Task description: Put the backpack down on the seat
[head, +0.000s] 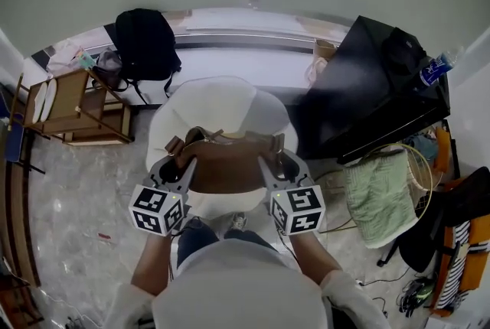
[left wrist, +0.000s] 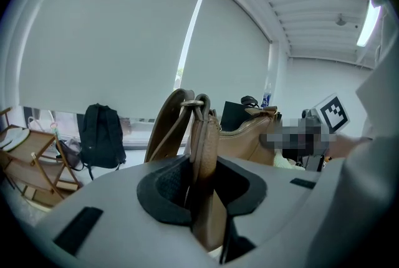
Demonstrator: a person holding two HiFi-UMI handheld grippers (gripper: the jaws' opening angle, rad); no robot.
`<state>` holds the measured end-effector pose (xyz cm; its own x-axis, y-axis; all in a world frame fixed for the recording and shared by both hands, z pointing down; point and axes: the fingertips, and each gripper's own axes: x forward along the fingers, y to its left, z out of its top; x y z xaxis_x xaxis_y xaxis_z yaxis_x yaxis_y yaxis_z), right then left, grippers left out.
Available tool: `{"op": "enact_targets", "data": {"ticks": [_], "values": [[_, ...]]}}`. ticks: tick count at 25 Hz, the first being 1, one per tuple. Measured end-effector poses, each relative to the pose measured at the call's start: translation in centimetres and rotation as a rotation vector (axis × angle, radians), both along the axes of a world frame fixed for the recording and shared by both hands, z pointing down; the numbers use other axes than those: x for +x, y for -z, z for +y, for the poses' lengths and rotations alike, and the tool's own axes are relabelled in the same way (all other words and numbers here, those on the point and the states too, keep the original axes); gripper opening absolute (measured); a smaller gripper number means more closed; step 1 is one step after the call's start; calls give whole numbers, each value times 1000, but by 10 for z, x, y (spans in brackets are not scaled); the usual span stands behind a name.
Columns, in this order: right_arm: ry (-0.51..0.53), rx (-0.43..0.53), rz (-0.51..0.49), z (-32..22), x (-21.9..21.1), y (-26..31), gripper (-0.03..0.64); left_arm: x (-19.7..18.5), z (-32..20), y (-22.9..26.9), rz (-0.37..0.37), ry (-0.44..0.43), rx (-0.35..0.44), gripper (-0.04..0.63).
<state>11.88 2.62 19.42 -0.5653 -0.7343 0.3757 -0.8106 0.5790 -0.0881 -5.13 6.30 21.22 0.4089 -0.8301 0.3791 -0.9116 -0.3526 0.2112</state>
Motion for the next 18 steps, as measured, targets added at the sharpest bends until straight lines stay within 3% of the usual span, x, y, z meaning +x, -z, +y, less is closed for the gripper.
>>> {"op": "enact_targets", "data": {"ticks": [6, 18], "values": [[-21, -20, -3, -15, -5, -7, 176, -6, -18, -6, -4, -26, -22, 108], [-153, -27, -20, -36, -45, -4, 176, -48, -60, -1, -17, -166, -28, 107]]}}
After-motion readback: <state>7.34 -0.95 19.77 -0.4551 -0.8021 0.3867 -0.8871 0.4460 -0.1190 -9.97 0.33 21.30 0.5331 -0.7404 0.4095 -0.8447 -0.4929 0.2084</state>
